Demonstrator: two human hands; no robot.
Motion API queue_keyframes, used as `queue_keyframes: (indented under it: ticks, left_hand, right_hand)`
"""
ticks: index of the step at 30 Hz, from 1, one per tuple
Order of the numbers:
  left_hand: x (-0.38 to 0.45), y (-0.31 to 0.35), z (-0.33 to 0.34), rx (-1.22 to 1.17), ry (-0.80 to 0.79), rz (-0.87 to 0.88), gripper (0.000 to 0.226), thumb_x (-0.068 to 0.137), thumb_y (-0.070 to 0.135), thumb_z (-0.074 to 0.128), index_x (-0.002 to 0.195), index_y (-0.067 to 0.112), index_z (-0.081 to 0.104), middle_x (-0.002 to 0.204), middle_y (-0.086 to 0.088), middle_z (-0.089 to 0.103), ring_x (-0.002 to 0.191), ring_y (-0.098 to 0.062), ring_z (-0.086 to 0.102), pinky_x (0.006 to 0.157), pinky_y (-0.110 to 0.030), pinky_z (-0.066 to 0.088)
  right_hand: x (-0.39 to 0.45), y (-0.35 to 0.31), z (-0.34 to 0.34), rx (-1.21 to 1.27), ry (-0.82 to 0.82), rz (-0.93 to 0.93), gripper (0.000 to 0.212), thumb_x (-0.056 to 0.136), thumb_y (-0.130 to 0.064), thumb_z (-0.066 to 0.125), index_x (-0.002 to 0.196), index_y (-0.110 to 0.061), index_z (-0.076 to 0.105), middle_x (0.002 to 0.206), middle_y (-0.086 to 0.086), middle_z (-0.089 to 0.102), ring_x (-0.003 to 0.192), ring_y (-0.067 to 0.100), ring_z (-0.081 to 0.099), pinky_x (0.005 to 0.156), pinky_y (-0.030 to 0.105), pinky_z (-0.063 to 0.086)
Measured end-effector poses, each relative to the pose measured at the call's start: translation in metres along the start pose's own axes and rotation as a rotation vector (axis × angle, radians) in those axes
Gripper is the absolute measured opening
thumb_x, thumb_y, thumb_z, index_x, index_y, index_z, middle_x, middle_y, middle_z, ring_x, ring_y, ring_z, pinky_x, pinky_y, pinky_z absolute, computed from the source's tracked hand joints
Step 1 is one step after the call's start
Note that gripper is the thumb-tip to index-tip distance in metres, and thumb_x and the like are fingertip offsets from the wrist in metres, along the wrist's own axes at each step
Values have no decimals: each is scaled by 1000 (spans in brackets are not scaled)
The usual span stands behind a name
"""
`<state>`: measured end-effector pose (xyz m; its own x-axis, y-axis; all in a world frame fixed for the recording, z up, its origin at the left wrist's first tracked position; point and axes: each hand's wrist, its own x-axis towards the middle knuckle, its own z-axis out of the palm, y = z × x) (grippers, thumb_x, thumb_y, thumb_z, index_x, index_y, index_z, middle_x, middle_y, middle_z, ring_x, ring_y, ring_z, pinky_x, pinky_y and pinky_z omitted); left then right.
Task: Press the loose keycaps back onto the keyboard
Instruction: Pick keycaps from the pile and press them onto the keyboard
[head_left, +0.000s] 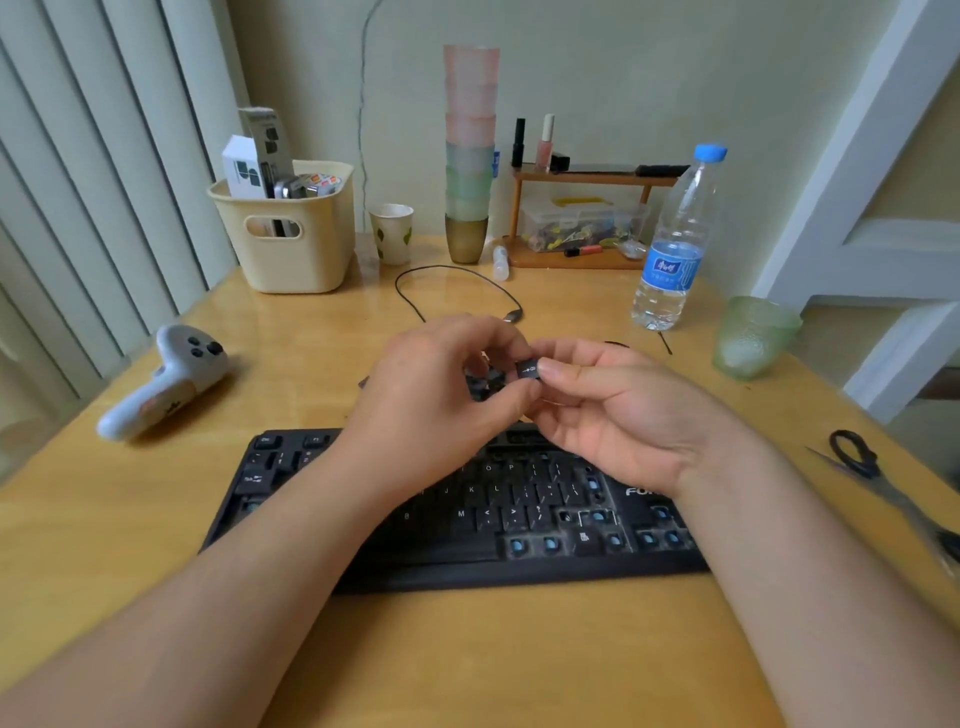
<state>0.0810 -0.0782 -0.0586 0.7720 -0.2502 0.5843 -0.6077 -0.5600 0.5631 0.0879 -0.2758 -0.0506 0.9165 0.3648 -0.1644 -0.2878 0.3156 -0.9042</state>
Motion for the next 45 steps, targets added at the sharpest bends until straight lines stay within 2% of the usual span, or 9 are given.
queue_keyframes:
  ticks: [7, 14, 20, 24, 30, 33, 36, 41, 45]
  left_hand:
    - [-1, -1, -1, 6, 17, -5, 20, 82, 34, 85, 94, 41, 70, 89, 24, 68, 91, -7, 64, 73, -13, 45]
    - [-4, -2, 1, -57, 26, -18, 20, 82, 32, 86, 95, 38, 71, 89, 22, 71, 91, -8, 62, 72, -10, 41]
    - [-6, -3, 3, -137, -7, -56, 21, 83, 36, 86, 97, 37, 70, 92, 20, 72, 94, -12, 66, 80, -36, 55]
    - [-6, -3, 3, -172, -24, -70, 23, 82, 36, 87, 99, 36, 71, 92, 17, 72, 94, -12, 68, 83, -40, 56]
    - [-6, -5, 2, -169, -32, -93, 22, 81, 38, 87, 97, 35, 73, 90, 19, 73, 91, -9, 68, 81, -29, 54]
    - [-4, -6, -1, -131, -31, -94, 21, 81, 39, 86, 97, 35, 73, 89, 21, 73, 89, -4, 68, 74, -12, 45]
    - [-3, -7, -2, -136, -50, -119, 22, 79, 36, 87, 97, 33, 75, 86, 20, 74, 86, -2, 69, 73, -8, 43]
    - [-3, -7, 0, -169, -66, -146, 23, 78, 32, 89, 95, 32, 75, 86, 17, 75, 84, -4, 70, 75, -10, 47]
    - [-2, -6, 1, -165, -61, -162, 26, 76, 32, 91, 93, 32, 72, 85, 16, 74, 80, -3, 69, 72, -8, 45]
  right_hand:
    - [0, -2, 0, 5, -12, -9, 23, 84, -7, 66, 106, -10, 68, 100, 14, 75, 85, 20, 72, 77, 28, 53]
    - [-2, -2, 1, -54, 11, -48, 17, 99, -3, 56, 105, -12, 69, 99, 15, 76, 82, 20, 72, 74, 30, 54]
    - [-2, 1, 2, -181, 63, -113, 12, 93, -10, 64, 95, -16, 74, 94, 12, 75, 77, 16, 70, 78, 32, 52]
    - [-3, 1, 1, -265, 75, -168, 10, 82, -21, 69, 90, -16, 71, 84, 6, 73, 74, 16, 66, 75, 31, 51]
    - [-2, 2, 0, -517, 95, -326, 4, 98, -14, 65, 97, -14, 69, 89, 13, 76, 77, 22, 71, 79, 42, 57]
    - [-4, 0, -3, -756, 92, -416, 13, 98, -8, 67, 100, -21, 70, 84, 6, 78, 80, 21, 75, 82, 43, 59]
    - [-7, -3, -8, -946, 141, -481, 26, 89, -14, 80, 97, -38, 76, 89, -8, 78, 87, 13, 75, 89, 43, 58]
    - [-10, -2, -9, -1098, 227, -604, 29, 80, -20, 89, 94, -43, 77, 86, -20, 75, 81, 2, 71, 77, 20, 54]
    - [-9, 2, -9, -1194, 230, -673, 25, 81, -21, 86, 101, -36, 81, 81, -14, 74, 75, 6, 70, 71, 22, 57]
